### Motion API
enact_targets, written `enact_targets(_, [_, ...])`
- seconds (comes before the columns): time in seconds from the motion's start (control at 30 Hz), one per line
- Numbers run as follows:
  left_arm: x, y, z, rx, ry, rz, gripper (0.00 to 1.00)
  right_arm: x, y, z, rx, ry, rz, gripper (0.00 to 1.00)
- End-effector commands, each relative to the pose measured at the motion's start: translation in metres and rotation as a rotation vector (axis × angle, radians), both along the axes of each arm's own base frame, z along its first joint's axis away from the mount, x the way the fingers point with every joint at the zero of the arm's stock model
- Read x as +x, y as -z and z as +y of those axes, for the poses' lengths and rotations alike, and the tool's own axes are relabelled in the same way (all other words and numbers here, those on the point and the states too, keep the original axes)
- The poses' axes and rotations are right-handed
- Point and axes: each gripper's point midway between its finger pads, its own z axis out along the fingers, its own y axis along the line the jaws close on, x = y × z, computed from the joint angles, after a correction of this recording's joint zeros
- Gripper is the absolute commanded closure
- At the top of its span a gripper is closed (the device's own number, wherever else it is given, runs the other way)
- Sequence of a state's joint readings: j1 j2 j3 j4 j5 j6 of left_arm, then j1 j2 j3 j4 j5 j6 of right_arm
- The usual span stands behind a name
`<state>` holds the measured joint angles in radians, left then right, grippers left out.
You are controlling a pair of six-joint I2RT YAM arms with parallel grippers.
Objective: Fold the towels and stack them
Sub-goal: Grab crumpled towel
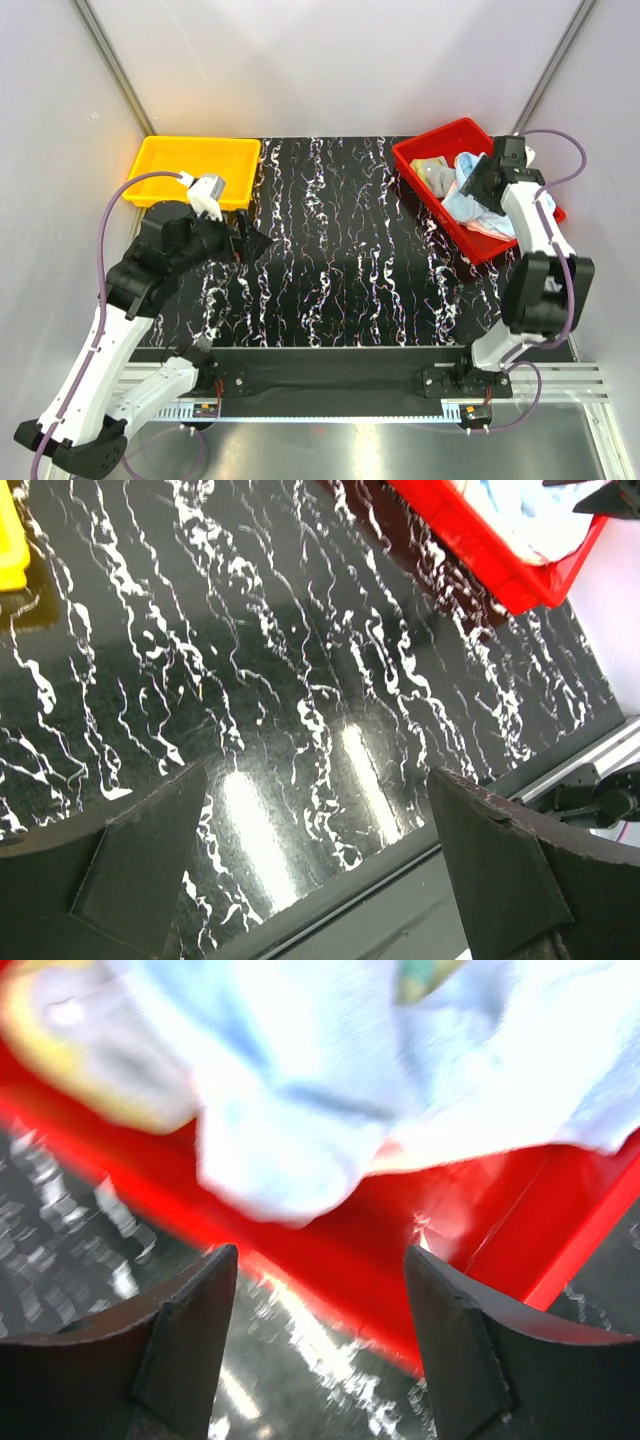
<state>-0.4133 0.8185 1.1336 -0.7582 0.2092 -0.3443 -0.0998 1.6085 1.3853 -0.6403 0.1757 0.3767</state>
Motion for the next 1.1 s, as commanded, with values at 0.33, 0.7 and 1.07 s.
enact_targets(0.33, [0.004,0.006,-0.004,0.006,0.02,-0.013,0.01,0.074,0.052,-0.034,-0.054,-0.064,0.034,0.31])
enact_targets(0.7, [0.009,0.003,-0.004,-0.009,0.006,-0.034,0.01,0.09,-0.006,-0.035,-0.079,-0.109,-0.012,0.93])
enact_targets(1.07, [0.024,-0.038,-0.004,-0.067,-0.063,-0.082,0.01,0.04,-0.26,0.074,0.159,-0.412,-0.445,1.0])
